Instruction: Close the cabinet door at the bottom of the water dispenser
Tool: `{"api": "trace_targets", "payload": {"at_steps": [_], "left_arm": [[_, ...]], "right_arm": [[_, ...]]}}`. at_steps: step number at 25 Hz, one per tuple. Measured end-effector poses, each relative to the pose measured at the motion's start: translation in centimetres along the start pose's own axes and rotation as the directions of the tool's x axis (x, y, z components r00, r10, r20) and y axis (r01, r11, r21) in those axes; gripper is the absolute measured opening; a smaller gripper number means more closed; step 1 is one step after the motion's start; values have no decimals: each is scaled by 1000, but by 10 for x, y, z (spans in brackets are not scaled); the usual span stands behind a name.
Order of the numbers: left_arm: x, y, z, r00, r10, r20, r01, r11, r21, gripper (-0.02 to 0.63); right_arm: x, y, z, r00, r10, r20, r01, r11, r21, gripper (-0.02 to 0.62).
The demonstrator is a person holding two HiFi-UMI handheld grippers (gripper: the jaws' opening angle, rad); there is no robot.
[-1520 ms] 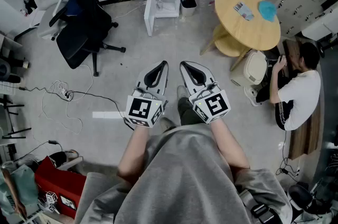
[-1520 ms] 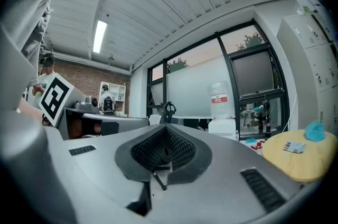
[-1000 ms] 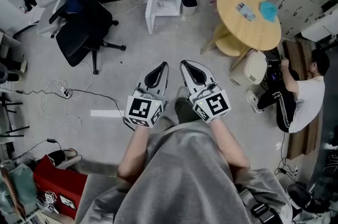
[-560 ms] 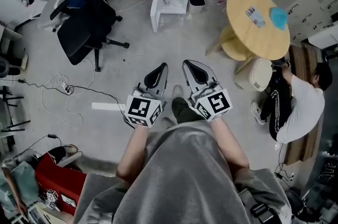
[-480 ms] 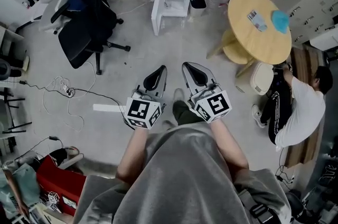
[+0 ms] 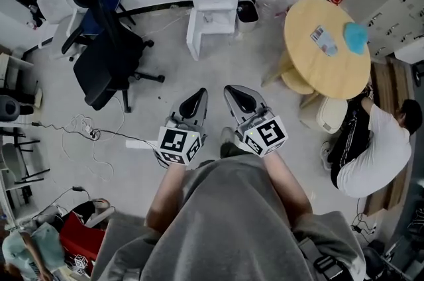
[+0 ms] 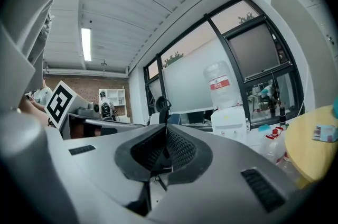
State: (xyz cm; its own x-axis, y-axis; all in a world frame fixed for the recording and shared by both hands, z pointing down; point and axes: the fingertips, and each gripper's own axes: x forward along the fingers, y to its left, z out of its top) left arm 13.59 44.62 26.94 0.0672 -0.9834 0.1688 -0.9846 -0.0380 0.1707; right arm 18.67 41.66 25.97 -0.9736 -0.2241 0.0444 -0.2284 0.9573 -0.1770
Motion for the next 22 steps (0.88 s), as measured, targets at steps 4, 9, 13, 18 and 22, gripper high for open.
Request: {"api": "trace_targets", "payload": {"at_steps": [4, 9, 13, 18, 22], "left_arm": [[29, 5, 7, 1000, -9, -8, 9, 1000, 5, 6], [49, 17, 5, 999, -4, -32, 5, 1000, 8, 6], [57, 33, 6, 999, 3, -36, -3, 1000, 8, 6], [71, 61, 9, 999, -6, -36, 6, 1000, 14, 6], [83, 91, 14, 999, -19, -37, 20, 1000, 14, 6]], "right_arm": [[9, -28, 3, 1000, -20, -4, 20, 1000, 17, 11], [21, -52, 3, 999, -46, 17, 45, 998, 52, 11], [34, -60, -3, 999, -52, 9, 51, 996, 76, 11], [63, -71, -6, 997, -69, 15, 67, 991, 114, 11], [93, -80, -8, 996, -92, 9, 90, 988, 129, 11]]}}
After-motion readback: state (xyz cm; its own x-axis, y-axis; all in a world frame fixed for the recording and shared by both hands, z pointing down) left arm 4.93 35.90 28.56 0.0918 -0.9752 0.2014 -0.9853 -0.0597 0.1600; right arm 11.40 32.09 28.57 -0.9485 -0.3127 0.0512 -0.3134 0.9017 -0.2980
